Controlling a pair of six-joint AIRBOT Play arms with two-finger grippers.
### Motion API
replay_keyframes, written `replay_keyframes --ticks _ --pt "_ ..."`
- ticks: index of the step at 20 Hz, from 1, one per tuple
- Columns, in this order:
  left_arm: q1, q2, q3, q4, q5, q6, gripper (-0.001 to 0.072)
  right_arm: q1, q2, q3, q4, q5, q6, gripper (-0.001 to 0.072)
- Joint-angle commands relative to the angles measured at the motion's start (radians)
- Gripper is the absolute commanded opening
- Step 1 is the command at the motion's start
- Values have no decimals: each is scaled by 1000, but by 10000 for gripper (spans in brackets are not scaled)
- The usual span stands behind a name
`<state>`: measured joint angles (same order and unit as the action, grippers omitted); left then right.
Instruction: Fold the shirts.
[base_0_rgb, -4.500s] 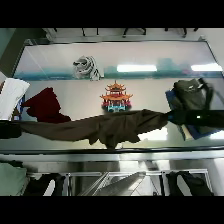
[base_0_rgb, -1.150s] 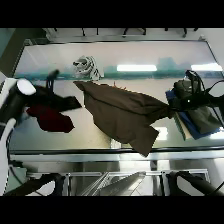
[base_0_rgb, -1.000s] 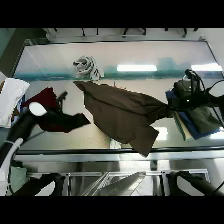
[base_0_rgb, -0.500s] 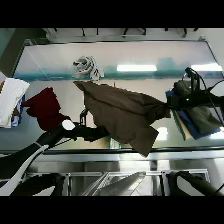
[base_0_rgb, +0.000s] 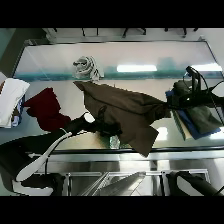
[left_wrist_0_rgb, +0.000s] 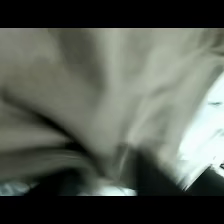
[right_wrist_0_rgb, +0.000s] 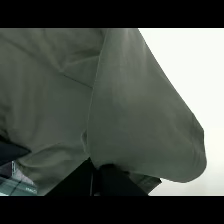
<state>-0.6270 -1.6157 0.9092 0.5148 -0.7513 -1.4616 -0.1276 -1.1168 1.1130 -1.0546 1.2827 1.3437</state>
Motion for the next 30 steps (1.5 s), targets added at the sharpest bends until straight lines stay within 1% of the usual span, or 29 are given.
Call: replay_keyframes --ticks 1,3,5,7,8,10,11,12,14,16,18,19,21,22,24,25,26,27,29,30 --pt "-7 18 64 17 -49 13 11 -1 1 0 -2 0 -13 29" --pt "53 109 71 139 -146 3 11 -2 1 0 -32 8 -13 29" --pt "157 240 68 248 -282 -17 11 -1 1 0 -71 34 -13 29" --pt "281 410 68 313 -396 -26 11 -2 6 0 -97 65 -13 29" --pt "343 504 68 325 -427 -43 11 -1 15 0 -95 82 -12 29" --pt "466 717 73 323 -458 -106 11 1 59 0 -93 111 -8 28" --pt "522 819 88 301 -452 -153 11 1 96 2 -93 125 -5 28" --pt "576 911 115 241 -436 -171 10 1 145 10 -86 137 8 28" --pt "672 1032 219 134 -443 -174 10 3 243 73 -86 148 33 28" --pt "761 1076 367 177 -521 -187 10 8 309 203 -95 183 34 27" --pt "872 1052 559 302 -704 -185 10 19 327 382 -129 224 60 27" --pt "925 1020 662 366 -818 -165 10 26 324 479 -138 246 72 27" --pt "1035 933 896 440 -1040 -46 9 39 311 658 -155 309 86 28" --pt "1049 890 1003 425 -1067 -88 10 58 304 735 -185 348 93 27" --pt "956 799 1233 503 -1083 -80 10 93 285 896 -297 458 108 27" --pt "888 761 1330 569 -1107 -90 9 100 283 957 -303 488 136 27" --pt "803 733 1415 647 -1106 -118 9 105 290 1004 -315 488 144 27" --pt "723 717 1477 723 -1106 -124 9 105 296 1044 -325 489 143 26" --pt "562 710 1549 912 -1107 -154 9 104 312 1086 -359 499 151 27" --pt "496 713 1552 982 -1107 -168 9 104 317 1085 -377 508 157 27"
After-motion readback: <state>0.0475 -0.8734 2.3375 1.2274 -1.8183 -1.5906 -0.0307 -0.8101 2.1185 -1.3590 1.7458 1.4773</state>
